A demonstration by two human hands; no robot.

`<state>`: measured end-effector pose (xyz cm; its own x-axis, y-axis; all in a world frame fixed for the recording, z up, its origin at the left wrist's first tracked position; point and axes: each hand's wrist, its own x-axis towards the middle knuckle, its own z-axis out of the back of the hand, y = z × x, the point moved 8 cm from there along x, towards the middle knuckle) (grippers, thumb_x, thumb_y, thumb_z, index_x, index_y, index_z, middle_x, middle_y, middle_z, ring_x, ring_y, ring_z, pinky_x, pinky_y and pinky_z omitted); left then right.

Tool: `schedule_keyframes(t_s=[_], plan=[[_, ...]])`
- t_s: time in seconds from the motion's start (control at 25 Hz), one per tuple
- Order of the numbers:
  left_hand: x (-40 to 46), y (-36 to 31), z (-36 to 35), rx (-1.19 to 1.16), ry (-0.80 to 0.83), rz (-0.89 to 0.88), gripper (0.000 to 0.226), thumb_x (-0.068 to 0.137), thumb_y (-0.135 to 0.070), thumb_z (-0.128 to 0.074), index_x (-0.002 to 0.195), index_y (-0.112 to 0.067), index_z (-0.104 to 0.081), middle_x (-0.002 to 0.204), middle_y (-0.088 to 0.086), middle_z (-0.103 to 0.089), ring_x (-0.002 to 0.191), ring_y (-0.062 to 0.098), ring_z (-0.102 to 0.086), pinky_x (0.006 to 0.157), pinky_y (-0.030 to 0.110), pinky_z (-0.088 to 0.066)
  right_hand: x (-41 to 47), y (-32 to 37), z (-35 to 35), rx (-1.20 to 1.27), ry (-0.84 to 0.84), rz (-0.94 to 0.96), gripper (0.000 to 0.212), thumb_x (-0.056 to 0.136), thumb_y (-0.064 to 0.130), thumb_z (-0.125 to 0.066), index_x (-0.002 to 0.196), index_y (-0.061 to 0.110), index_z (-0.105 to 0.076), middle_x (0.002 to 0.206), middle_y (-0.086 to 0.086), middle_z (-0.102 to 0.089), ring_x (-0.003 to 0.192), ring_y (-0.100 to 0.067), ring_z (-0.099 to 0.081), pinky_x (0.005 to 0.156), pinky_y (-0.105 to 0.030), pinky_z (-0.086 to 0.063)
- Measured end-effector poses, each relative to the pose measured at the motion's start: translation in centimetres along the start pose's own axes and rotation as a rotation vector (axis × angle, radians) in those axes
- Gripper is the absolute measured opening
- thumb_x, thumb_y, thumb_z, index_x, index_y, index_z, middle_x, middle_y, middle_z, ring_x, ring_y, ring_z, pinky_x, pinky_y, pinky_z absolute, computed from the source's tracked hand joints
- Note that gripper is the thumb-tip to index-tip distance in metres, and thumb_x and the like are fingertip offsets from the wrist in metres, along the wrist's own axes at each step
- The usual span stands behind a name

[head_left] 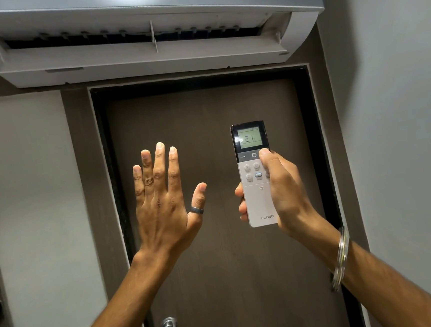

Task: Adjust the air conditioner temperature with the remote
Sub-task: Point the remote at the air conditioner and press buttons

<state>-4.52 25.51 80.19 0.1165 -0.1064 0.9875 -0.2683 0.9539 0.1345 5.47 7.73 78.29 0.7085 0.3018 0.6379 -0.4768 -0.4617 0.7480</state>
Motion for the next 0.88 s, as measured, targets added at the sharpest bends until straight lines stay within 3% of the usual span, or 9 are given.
schedule_keyframes(t_s=[0.16,0.72,0.8,0.88], plan=[[-0.05,-0.03,-0.02,0.007,0.006,0.001,0.082,0.101,-0.059,-0.036,0.165,-0.009,-0.022,0.174,0.014,-0.012,0.162,0.032,-0.002,0.132,0.046,0.003,-0.11,0.16,0.13,-0.048,-0.015,0.026,0.040,0.113,0.041,-0.036,0.095,0.016,-0.060,0.069,-0.017,-0.075,0.046,-0.033,-0.068,0.047,-0.042,-0.060],[0.00,-0.07,-0.47,-0.007,0.007,-0.009,0.082,0.101,-0.059,-0.036,0.164,-0.009,-0.023,0.174,0.015,-0.012,0.162,0.032,-0.002,0.132,0.044,0.006,0.31,-0.12,0.26,-0.036,0.014,0.036,0.035,0.114,0.043,-0.034,0.103,0.021,-0.059,0.074,-0.013,-0.076,0.050,-0.028,-0.071,0.049,-0.039,-0.064],[-0.04,-0.19,-0.40,-0.026,0.011,-0.001,0.082,0.101,-0.059,-0.037,0.164,-0.008,-0.024,0.174,0.016,-0.012,0.162,0.033,-0.003,0.132,0.046,0.004,0.17,-0.18,0.03,-0.025,0.032,-0.001,0.029,0.111,0.046,-0.044,0.106,0.020,-0.058,0.078,-0.013,-0.077,0.052,-0.027,-0.073,0.053,-0.040,-0.064],[-0.48,-0.57,-0.46,-0.051,0.023,0.000,0.081,0.102,-0.057,-0.037,0.164,-0.007,-0.023,0.174,0.016,-0.011,0.162,0.034,-0.003,0.132,0.048,0.002,-0.22,-0.47,0.09,-0.061,0.065,-0.044,0.030,0.099,0.042,-0.070,0.112,0.019,-0.056,0.087,-0.014,-0.077,0.057,-0.025,-0.076,0.054,-0.042,-0.064]])
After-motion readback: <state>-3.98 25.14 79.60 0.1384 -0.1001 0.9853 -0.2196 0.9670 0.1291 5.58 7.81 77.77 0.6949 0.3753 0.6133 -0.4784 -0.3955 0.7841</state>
